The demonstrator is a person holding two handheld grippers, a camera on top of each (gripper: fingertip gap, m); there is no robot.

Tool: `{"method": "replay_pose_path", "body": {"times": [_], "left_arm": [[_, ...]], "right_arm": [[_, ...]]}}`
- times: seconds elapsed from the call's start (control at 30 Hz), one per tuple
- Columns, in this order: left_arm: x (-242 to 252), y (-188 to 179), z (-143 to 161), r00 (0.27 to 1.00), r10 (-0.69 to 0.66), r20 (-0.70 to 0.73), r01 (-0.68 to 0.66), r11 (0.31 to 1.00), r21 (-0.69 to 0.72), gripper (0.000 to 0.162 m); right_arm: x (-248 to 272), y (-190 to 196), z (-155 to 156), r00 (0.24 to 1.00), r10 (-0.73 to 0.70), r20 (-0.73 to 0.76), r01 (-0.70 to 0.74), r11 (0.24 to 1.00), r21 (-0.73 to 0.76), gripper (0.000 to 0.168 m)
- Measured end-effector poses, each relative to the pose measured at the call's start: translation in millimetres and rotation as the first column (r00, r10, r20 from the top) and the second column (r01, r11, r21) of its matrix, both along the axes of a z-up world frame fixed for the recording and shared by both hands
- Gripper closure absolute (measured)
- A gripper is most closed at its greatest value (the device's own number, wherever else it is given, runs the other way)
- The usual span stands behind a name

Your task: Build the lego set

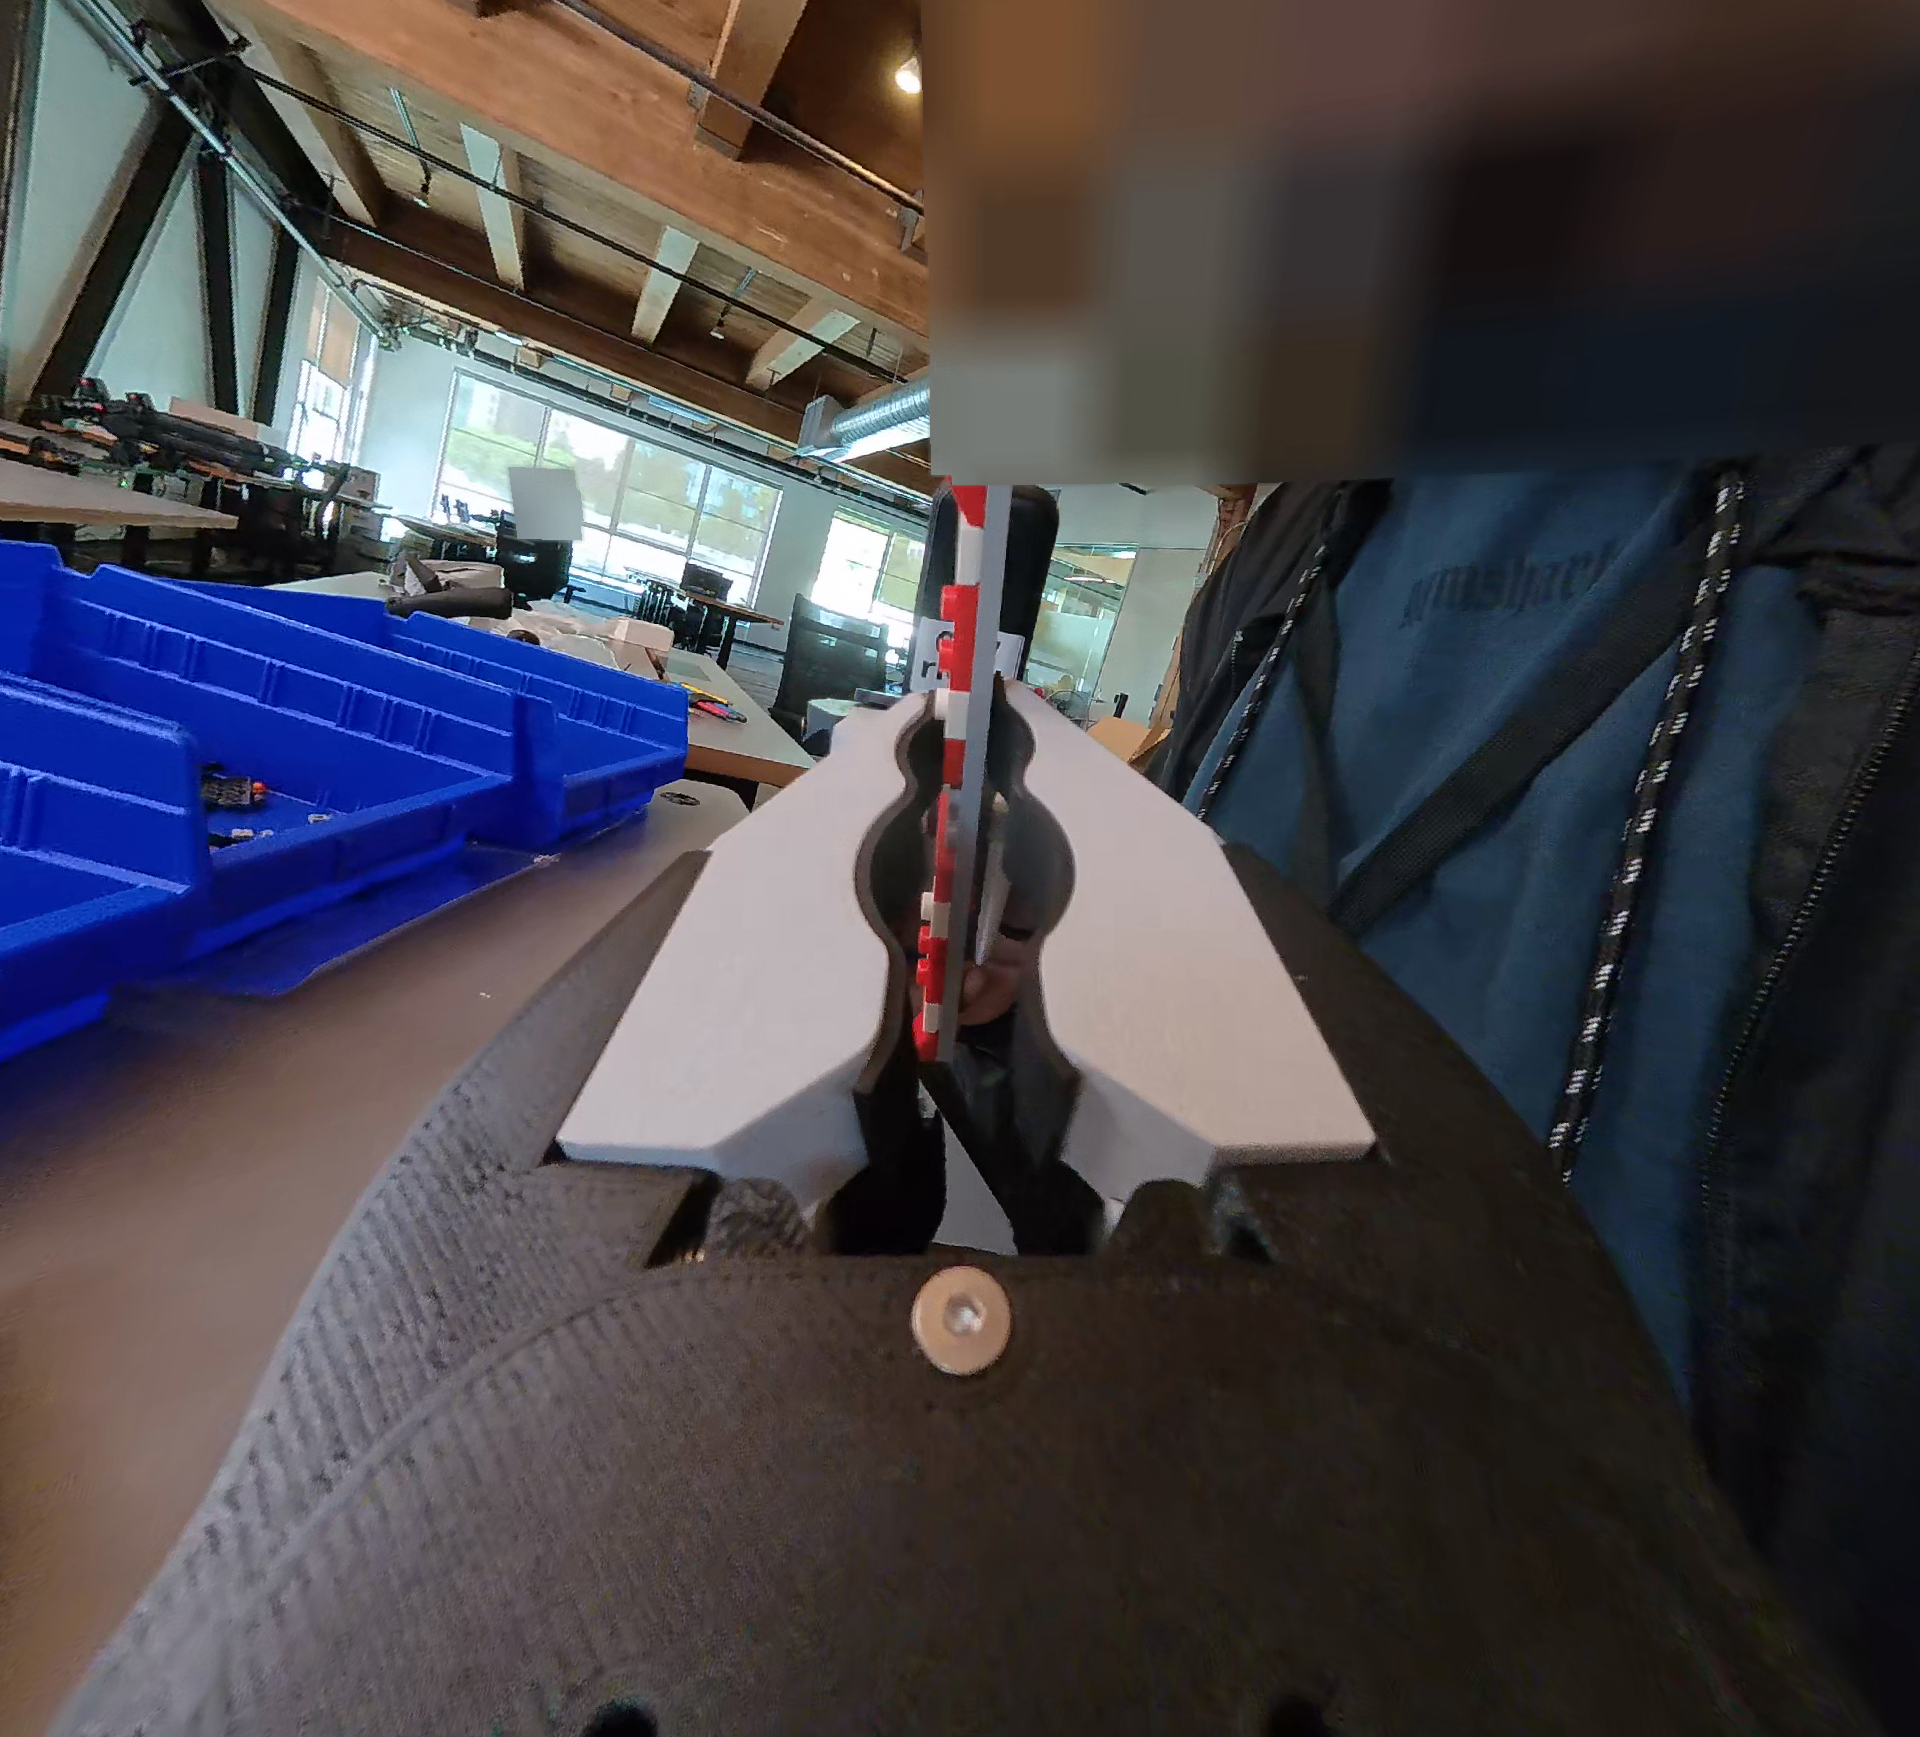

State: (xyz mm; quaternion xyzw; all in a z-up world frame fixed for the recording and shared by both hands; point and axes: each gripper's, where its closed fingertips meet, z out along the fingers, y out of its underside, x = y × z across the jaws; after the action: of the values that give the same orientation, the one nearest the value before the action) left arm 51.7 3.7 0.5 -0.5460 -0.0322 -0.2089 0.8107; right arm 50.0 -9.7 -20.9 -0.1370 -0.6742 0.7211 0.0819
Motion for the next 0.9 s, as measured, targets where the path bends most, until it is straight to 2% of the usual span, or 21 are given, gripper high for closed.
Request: {"method": "replay_pose_path", "body": {"times": [0.67,0.9], "left_arm": [[10.7,-1.3,2.5,0.997,-0.026,-0.068,0.027,1.0,0.006,0.155],[10.3,0.6,-0.4,0.999,-0.036,-0.022,0.035,0.999,-0.011,0.152]], "right_arm": [[8.4,-1.4,2.4,0.994,-0.002,-0.11,0.006,0.999,0.042,0.162],[6.4,1.1,1.3,0.988,-0.017,-0.154,0.027,0.998,0.061,0.162]]}}
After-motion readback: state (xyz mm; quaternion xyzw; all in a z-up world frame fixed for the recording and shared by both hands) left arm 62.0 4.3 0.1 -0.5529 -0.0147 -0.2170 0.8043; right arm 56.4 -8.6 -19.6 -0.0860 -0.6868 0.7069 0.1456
